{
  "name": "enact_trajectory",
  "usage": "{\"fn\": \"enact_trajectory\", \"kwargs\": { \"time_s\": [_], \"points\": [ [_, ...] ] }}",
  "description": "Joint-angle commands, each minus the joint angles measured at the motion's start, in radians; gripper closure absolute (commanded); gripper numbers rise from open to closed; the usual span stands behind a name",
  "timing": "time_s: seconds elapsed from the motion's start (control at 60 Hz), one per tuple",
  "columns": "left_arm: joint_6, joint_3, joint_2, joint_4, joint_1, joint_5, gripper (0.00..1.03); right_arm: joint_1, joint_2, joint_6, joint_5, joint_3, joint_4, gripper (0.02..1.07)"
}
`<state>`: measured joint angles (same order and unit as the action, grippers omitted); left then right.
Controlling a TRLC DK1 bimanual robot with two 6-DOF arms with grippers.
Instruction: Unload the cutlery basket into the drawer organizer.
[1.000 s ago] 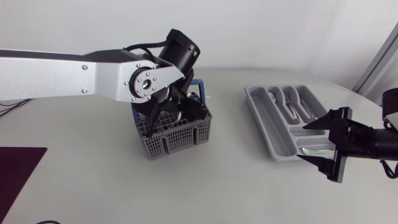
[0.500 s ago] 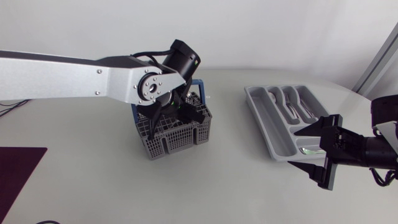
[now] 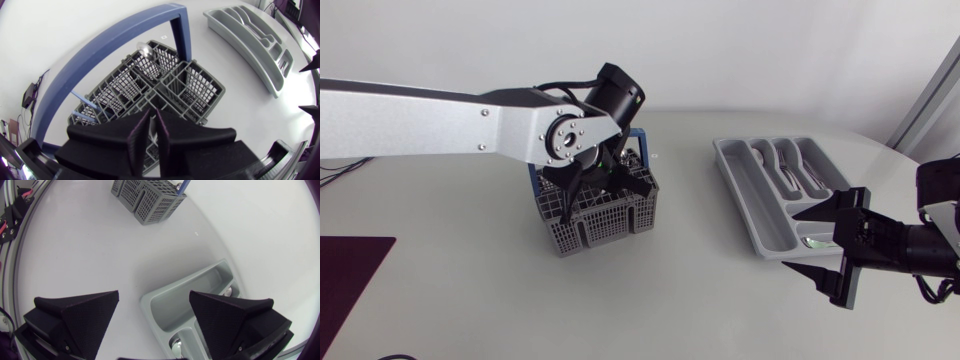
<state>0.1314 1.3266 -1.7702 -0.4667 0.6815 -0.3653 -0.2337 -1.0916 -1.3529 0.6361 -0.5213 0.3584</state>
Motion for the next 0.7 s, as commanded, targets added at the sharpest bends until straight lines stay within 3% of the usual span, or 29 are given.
{"fn": "enact_trajectory", "kwargs": {
  "time_s": [0.0, 0.683],
  "points": [
    [0.024, 0.025, -0.005, -0.023, -0.007, -0.004, 0.96, 0.016, 0.013, 0.024, 0.007, 0.029, -0.012, 0.06],
    [0.031, -0.026, 0.187, -0.026, -0.022, 0.132, 0.96, 0.039, 0.110, 0.041, -0.009, 0.070, 0.014, 0.06]
  ]
}}
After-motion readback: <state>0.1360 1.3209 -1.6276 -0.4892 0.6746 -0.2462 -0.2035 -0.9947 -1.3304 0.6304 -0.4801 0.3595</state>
